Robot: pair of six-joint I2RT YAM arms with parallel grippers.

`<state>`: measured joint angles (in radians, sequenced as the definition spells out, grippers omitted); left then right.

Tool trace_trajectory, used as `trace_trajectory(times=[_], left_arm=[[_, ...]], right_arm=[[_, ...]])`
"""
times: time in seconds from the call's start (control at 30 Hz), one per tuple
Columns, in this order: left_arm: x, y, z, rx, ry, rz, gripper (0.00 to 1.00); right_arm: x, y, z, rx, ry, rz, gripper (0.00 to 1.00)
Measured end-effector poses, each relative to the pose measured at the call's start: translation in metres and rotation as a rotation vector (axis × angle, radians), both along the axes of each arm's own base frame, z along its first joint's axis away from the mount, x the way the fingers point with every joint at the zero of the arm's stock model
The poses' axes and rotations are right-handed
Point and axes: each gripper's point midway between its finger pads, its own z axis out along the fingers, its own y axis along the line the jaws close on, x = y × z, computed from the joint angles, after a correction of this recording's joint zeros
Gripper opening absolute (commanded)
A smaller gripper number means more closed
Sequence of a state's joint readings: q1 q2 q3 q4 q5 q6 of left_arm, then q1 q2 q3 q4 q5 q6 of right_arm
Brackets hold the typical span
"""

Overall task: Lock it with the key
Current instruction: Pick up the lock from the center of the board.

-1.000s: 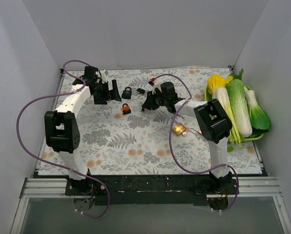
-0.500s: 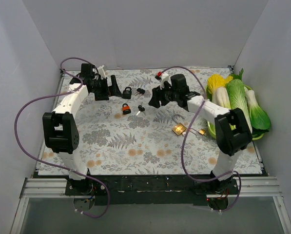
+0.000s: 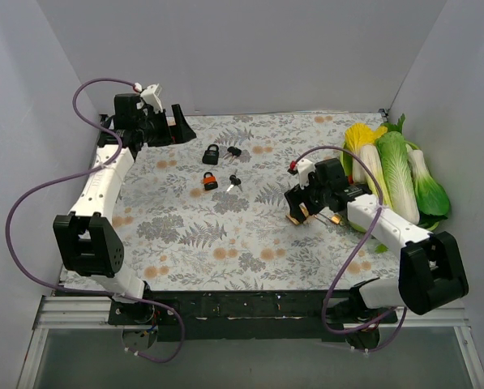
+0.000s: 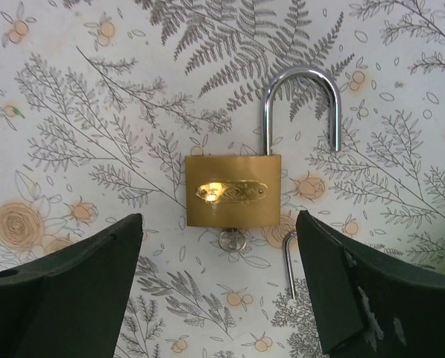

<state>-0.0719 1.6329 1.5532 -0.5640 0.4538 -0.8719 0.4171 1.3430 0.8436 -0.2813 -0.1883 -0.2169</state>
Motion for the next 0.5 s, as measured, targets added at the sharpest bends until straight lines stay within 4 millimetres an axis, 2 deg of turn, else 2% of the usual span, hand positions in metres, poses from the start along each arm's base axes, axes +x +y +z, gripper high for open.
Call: trace_trajectory(times=[0.23, 0.37, 0.5], left_arm=[[-0.021, -0.005, 0.010, -0.046, -0.073, -0.018, 0.98], [-0.025, -0.007, 0.016, -0.056, -0.110, -0.028, 0.98], [-0.023, -0.007, 0.021, -0.059, -0.137, -0.033, 0.98]], right_arm=[[-0.003, -0.022, -0.025, -0.102, 0.057, 0.017, 0.91], [-0.006, -0.026, -0.048, -0.141, 0.126, 0.025, 0.91], [-0.007, -0.025, -0.060, -0.153, 0.164, 0.029, 0.91]])
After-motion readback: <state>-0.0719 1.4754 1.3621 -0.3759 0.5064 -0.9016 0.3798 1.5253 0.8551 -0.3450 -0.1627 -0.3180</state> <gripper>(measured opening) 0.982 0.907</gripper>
